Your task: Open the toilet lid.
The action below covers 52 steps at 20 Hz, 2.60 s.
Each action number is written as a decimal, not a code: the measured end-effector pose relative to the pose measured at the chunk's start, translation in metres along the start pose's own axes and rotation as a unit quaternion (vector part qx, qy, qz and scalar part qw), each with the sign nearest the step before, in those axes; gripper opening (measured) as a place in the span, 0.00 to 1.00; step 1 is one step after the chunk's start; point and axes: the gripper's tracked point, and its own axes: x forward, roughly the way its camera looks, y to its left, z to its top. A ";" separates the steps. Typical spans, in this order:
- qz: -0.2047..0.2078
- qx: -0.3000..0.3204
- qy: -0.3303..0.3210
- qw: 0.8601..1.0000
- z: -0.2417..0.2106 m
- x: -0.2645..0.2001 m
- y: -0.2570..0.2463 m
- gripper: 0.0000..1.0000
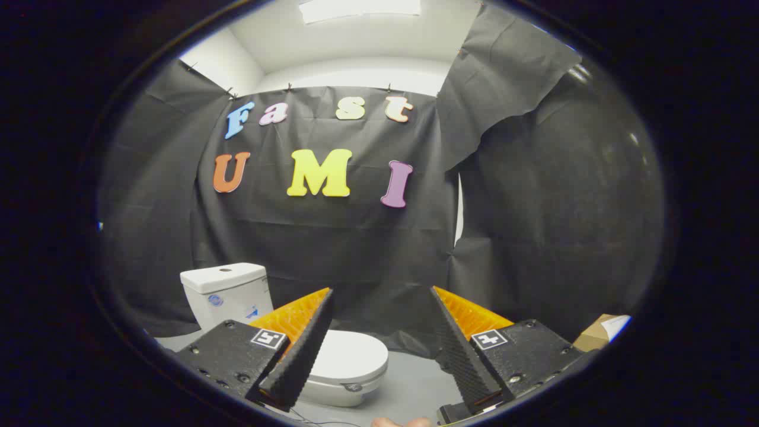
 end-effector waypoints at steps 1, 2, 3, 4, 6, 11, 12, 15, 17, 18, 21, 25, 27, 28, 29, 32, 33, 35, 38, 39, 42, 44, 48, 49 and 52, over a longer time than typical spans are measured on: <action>0.001 0.001 -0.001 1.000 0.001 0.000 0.001 0.99; 0.003 0.001 -0.002 1.000 0.002 0.000 0.002 0.99; 0.002 0.000 -0.003 1.000 0.002 0.000 0.001 0.98; 0.003 0.000 -0.004 1.000 0.003 0.000 0.001 0.98; 0.004 0.003 -0.005 1.000 0.005 -0.001 0.000 0.98; 0.006 0.005 -0.004 1.000 0.004 -0.001 0.003 0.98; 0.006 0.002 -0.003 1.000 0.003 -0.001 0.005 0.98; 0.008 -0.003 0.001 1.000 0.000 0.000 0.006 0.98; 0.008 -0.003 0.004 1.000 -0.004 0.001 0.007 0.98; 0.008 -0.002 0.005 1.000 -0.003 0.001 0.007 0.98; 0.008 -0.001 0.007 1.000 -0.004 0.001 0.006 0.98; 0.008 -0.002 0.005 1.000 -0.003 0.001 0.007 0.98; 0.008 -0.003 0.005 1.000 -0.003 0.001 0.008 0.98; 0.008 -0.003 0.005 1.000 -0.002 0.001 0.009 0.98; 0.009 -0.004 0.005 1.000 -0.002 0.001 0.011 0.98; 0.012 -0.002 0.006 1.000 -0.004 0.002 0.017 0.98; 0.013 -0.001 0.007 1.000 -0.006 0.003 0.020 0.98; 0.016 0.000 0.009 1.000 -0.010 0.005 0.026 0.98; 0.023 0.007 0.024 0.999 -0.024 0.008 0.033 0.98; 0.023 0.010 0.031 0.999 -0.029 0.010 0.033 0.98; 0.023 0.022 0.046 0.998 -0.041 0.016 0.035 0.99; 0.020 0.024 0.061 0.998 -0.056 0.021 0.037 0.98; 0.022 0.055 0.095 0.994 -0.085 0.034 0.040 0.98; 0.020 0.066 0.105 0.992 -0.096 0.038 0.040 0.98; 0.023 0.091 0.140 0.986 -0.130 0.051 0.045 0.98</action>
